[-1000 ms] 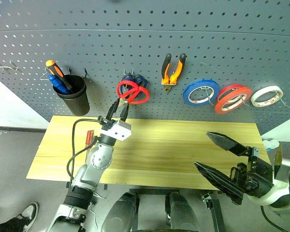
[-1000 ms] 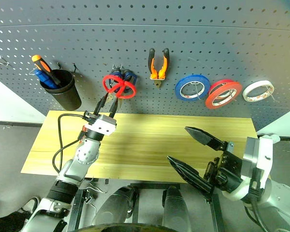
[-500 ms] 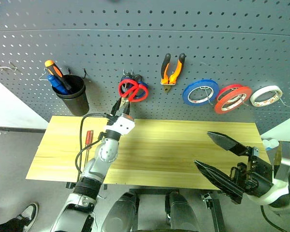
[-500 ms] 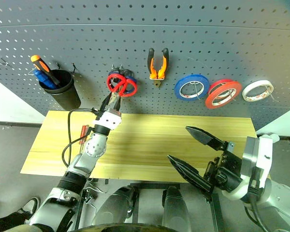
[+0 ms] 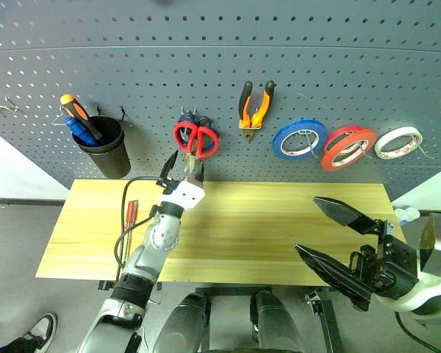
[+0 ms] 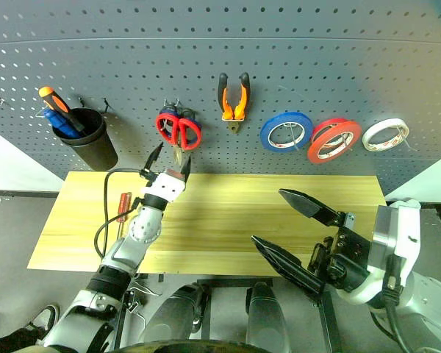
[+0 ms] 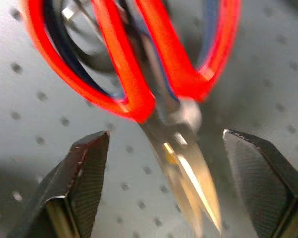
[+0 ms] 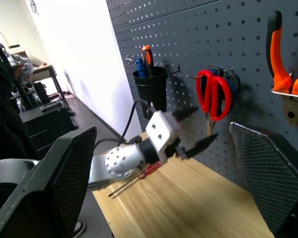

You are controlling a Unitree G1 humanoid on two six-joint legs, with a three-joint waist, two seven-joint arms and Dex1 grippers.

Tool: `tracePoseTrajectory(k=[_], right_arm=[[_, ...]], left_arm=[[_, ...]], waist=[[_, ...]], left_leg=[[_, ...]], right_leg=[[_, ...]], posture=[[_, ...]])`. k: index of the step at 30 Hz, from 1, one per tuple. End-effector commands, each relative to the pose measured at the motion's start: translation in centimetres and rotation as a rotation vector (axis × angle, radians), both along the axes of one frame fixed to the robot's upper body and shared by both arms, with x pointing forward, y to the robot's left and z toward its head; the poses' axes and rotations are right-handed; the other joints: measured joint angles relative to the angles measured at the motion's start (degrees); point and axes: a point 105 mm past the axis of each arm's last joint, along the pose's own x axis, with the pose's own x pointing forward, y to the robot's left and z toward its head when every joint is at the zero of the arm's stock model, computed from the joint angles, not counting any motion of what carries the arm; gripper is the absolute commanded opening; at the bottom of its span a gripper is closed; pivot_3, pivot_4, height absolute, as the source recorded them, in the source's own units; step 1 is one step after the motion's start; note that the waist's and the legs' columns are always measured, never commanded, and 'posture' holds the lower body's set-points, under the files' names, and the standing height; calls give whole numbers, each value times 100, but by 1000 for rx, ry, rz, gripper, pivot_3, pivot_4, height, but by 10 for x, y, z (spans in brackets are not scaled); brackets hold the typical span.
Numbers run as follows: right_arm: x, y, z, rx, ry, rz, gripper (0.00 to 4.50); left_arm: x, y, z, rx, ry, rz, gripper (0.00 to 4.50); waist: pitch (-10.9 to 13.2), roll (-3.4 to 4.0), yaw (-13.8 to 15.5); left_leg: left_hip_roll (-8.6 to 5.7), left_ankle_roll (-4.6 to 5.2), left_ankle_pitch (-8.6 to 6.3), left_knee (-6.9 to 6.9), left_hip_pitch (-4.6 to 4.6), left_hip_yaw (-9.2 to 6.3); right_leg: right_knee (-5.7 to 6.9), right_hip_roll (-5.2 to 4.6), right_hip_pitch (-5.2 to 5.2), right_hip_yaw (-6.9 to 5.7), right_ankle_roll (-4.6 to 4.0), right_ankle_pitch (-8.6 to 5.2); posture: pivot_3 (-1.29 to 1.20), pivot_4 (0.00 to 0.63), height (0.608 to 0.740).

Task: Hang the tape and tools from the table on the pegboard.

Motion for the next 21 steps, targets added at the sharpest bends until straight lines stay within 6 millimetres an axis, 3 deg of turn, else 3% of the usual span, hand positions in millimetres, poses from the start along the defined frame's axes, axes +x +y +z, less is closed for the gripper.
tracePoseTrajectory(k=[1, 6, 9, 17, 21], right_arm=[[-4, 3, 5, -5, -28, 13, 4500], [-6, 4, 3, -5, -22, 14, 4500], [-7, 4, 4, -7, -21, 21, 4500], [-15, -5, 6, -66, 0, 39, 4500], [-18, -5, 1, -107, 35, 70, 4500]], left_arm=[[-14, 1, -4, 17, 18, -28, 3646], [-42, 18, -32, 47, 171, -32, 3646], [-47, 38, -45, 34, 272, 27, 3646], [-36, 111, -63, -179, 559, 348, 3646], [-32, 128, -68, -302, 667, 450, 3646]], waist=[[0, 0, 13], [-3, 4, 12], [-4, 5, 18], [-3, 4, 18], [-3, 0, 20]], left_leg=[[0, 0, 0, 0, 0, 0], [0, 28, -16, 0, 1, 1], [0, 30, -17, 0, 1, 0], [1, 32, -18, 0, 1, -2], [2, 32, -18, 0, 1, -5]], right_leg=[[0, 0, 0, 0, 0, 0], [0, -1, 0, 2, 0, 0], [1, -1, 0, 2, 0, 0], [0, -2, 3, -2, -2, 1], [0, 0, 3, -4, -2, 1]], posture=[[-34, 211, 720], [-25, 213, 720], [-23, 215, 720], [-15, 225, 720], [-13, 228, 720]])
